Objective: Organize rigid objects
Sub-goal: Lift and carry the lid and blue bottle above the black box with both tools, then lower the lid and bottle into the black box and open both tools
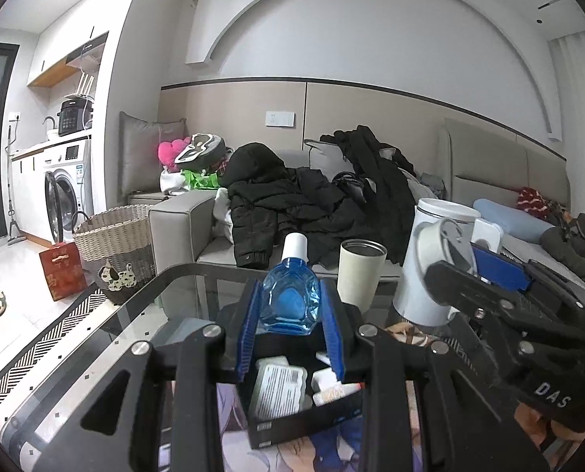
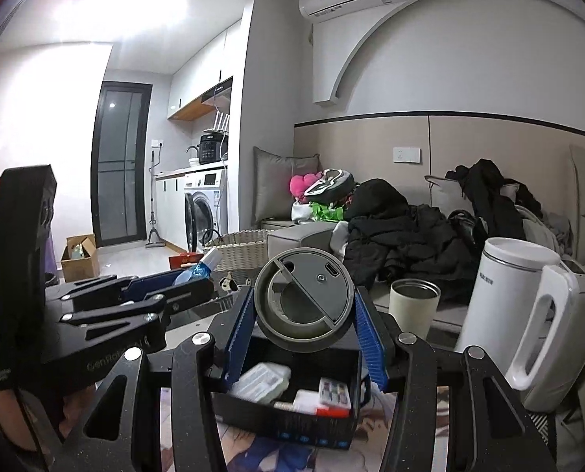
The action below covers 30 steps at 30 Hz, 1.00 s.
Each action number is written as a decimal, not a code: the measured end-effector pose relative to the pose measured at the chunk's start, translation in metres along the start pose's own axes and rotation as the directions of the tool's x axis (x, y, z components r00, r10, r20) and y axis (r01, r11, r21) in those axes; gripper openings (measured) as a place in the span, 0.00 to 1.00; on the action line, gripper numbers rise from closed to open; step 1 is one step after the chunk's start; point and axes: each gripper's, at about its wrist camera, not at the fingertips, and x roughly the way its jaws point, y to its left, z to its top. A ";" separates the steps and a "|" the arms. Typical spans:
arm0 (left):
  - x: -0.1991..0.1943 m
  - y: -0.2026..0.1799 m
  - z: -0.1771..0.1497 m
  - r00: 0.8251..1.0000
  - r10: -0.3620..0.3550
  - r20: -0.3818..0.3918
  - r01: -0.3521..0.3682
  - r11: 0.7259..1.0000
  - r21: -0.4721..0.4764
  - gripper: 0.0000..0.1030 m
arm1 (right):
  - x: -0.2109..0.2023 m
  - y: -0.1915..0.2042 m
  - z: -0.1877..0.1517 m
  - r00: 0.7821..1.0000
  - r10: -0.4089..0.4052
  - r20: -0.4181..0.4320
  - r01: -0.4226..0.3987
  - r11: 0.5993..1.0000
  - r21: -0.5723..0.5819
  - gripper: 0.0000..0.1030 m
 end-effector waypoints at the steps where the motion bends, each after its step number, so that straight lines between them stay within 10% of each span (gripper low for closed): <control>1: 0.004 0.001 0.001 1.000 0.002 0.001 -0.002 1.000 -0.003 0.28 | 0.005 -0.001 0.002 1.000 -0.004 0.001 0.004 1.000 0.002 0.48; 19: 0.063 0.012 -0.002 0.991 0.034 -0.129 -0.041 0.998 -0.054 0.28 | 0.068 -0.032 -0.002 0.995 -0.035 -0.090 0.042 0.996 0.076 0.48; 30: 0.120 0.015 -0.035 0.905 -0.011 -0.426 -0.037 0.994 -0.102 0.28 | 0.114 -0.040 -0.031 0.932 0.038 -0.361 0.024 0.986 0.166 0.48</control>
